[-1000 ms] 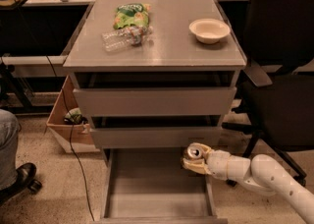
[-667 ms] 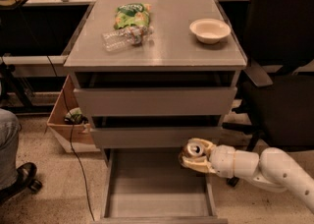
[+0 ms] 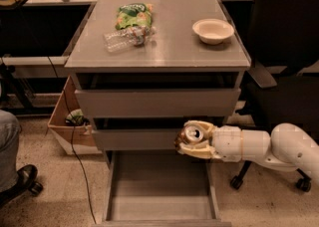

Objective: Pick orange can from bottom drawer and place on counter

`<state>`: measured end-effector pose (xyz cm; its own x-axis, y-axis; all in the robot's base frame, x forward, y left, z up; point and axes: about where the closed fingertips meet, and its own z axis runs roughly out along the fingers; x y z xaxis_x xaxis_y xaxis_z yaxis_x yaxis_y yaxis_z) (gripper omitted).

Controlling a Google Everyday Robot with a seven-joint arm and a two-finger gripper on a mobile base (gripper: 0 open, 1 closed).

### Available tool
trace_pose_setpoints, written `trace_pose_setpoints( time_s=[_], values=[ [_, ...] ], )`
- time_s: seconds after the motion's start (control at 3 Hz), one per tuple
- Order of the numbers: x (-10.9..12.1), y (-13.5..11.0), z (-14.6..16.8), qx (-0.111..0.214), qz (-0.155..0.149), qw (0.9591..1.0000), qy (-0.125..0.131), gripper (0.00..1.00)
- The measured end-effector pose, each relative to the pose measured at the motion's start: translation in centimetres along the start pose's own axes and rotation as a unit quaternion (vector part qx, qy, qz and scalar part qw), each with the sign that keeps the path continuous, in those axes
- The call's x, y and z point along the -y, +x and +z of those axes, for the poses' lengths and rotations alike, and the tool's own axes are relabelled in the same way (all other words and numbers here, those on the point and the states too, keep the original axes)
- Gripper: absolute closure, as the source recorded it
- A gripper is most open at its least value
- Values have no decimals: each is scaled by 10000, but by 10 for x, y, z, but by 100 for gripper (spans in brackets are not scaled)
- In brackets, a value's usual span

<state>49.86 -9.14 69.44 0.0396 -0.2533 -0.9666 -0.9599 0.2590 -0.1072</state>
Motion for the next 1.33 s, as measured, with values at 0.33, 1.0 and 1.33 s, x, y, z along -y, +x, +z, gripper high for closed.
trace_pose_setpoints(
  time_s=[0.33,1.0,1.33],
  values=[
    [26,-74,-1,135,-493,9987,-66,100],
    [55,-105,-5,86,-709,9974,55,100],
    [92,-139,-8,-54,-854,9963,-2,100]
  ],
)
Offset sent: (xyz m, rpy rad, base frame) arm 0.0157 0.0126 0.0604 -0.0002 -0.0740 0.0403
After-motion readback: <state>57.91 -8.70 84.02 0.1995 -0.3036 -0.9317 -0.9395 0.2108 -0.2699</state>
